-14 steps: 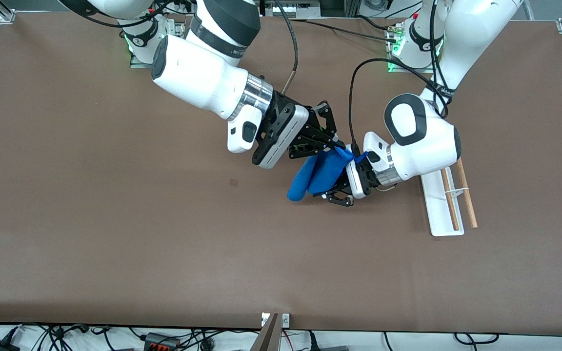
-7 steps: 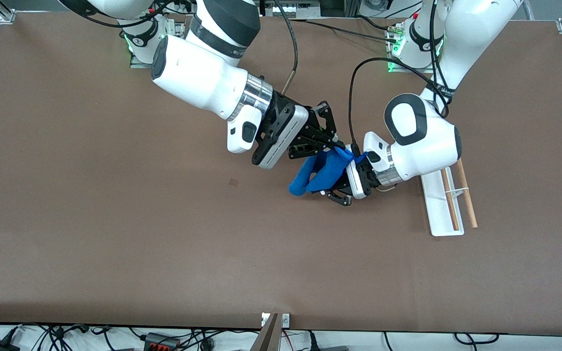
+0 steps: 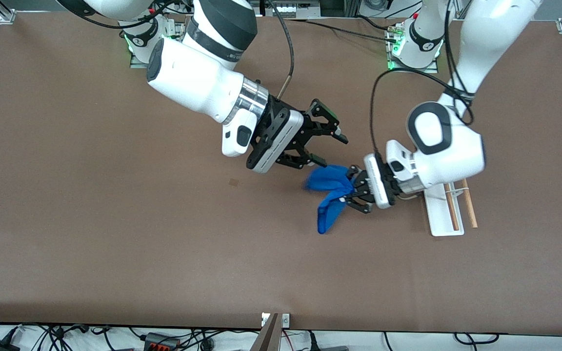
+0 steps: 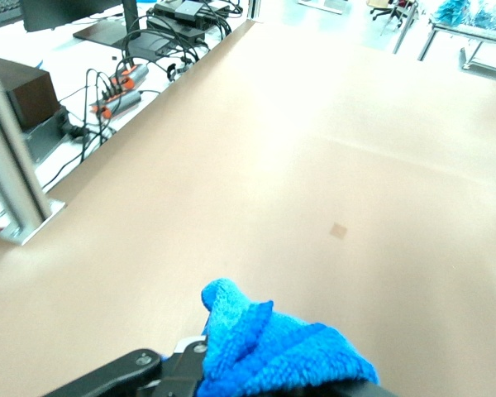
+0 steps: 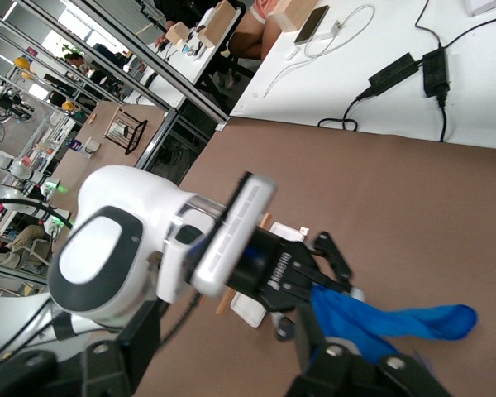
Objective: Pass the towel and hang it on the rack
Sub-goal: 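Open the right gripper and withdraw it while the left gripper holds towel, then drape the towel over the wooden dowels with the left gripper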
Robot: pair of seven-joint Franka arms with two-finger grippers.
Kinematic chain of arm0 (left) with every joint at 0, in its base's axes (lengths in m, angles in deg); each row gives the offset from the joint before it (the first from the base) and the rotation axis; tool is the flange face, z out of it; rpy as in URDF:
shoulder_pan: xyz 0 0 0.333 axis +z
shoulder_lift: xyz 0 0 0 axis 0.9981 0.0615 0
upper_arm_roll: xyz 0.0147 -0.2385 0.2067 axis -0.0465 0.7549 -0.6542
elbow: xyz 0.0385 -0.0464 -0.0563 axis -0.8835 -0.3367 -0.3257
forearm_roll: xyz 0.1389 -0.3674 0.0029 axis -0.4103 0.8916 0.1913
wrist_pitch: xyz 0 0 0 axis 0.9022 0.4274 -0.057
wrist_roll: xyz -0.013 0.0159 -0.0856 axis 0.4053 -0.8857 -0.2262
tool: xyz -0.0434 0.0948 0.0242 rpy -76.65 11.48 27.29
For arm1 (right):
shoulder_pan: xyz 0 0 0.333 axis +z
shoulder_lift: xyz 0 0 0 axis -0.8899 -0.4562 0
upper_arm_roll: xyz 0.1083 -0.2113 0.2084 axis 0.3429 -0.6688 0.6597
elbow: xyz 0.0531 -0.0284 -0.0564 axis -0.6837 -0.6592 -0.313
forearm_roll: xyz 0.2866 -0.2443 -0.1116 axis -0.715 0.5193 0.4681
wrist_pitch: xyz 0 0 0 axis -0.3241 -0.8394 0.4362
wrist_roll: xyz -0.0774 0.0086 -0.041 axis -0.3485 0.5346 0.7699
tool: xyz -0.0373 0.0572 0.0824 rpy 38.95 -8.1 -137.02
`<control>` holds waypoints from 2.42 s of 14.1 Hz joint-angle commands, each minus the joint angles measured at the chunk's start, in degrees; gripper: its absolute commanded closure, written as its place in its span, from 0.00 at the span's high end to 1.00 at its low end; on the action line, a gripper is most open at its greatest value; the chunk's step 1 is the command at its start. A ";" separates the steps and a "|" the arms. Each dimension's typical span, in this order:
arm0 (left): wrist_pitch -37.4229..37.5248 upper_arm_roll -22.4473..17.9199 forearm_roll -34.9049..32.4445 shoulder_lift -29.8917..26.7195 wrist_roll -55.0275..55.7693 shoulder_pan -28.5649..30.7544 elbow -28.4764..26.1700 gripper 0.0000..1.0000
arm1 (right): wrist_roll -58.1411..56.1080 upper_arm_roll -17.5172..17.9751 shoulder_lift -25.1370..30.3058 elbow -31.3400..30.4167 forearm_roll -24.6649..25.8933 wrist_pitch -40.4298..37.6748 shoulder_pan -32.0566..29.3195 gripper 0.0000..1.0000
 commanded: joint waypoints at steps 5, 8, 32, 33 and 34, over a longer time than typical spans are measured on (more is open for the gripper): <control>19.82 -0.70 -22.35 -11.91 29.54 12.03 -1.13 0.01 | -0.09 0.44 0.27 -0.50 0.36 0.85 -1.29 1.00; 24.76 -1.14 -30.85 -12.35 41.56 16.17 -0.78 0.01 | -0.27 0.17 0.80 -2.51 1.15 -3.08 -4.78 1.00; 30.75 -1.31 -46.78 2.22 53.67 30.14 7.66 0.00 | 10.37 -34.17 16.26 -7.35 23.84 -54.17 -13.60 1.00; 29.44 -1.31 -46.69 2.93 51.74 30.50 7.31 0.00 | 10.28 -35.41 17.57 -7.96 22.35 -54.26 -13.77 1.00; 28.21 -1.31 -46.69 3.37 50.33 31.11 7.04 0.00 | 9.93 -36.55 18.54 -8.58 21.46 -54.26 -13.94 1.00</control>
